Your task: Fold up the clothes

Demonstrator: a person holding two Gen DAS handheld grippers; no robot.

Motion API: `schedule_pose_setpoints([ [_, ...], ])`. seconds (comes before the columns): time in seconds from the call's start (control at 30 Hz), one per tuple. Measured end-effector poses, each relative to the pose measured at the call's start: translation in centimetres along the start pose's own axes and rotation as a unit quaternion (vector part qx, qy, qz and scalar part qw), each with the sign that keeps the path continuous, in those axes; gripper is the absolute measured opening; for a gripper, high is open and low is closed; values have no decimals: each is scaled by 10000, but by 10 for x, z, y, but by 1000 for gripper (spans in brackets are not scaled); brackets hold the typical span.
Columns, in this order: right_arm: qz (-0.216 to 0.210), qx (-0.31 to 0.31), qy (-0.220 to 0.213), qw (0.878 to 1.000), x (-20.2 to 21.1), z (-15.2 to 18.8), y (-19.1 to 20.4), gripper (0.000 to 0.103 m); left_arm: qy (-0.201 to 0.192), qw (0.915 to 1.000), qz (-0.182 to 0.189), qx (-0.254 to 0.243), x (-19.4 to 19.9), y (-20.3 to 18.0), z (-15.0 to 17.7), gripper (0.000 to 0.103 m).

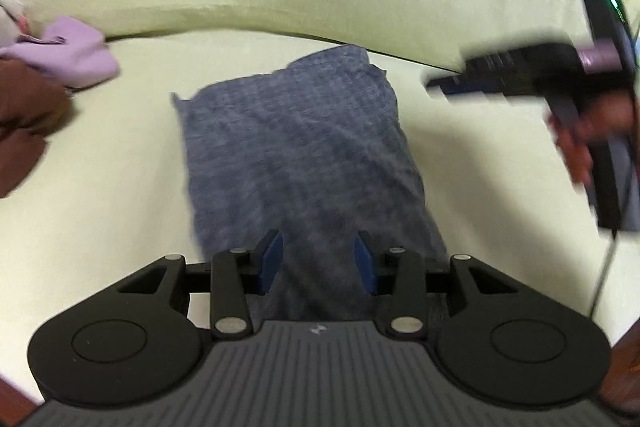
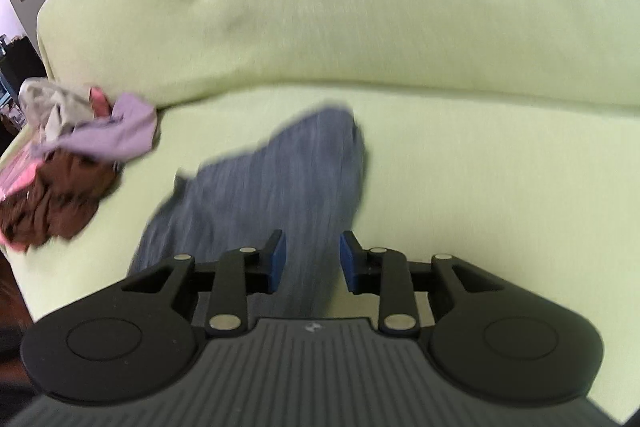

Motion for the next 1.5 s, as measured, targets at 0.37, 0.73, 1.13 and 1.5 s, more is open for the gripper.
schedule_pose_setpoints([
  [0.37,215,-85,618,9978,-137,-81,-13,35,316,9992,225,46,-57,-9,23,46],
  [0.73,673,-78,487,9965,-174,-73,-29,1,187,9991,385,-3,-54,-5,28,46],
  [1.13,469,729,297,9958,-130,-47,26,39,276,9988,220,339,-29,25,44,46],
  [1.5,525,787,75,9955,-76,-17,27,40,-57,9989,-42,454,3,83,35,46],
])
Point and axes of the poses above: each gripper's, at about its wrist camera, not at the fingertips, and x roughly against the way its jaws point, y to its left, z to its underside, the point moved 2 cm from there along -x, roughly the way its jaws point, and after that the axes turned 9 degrees about -x, right-handed, at the moved point
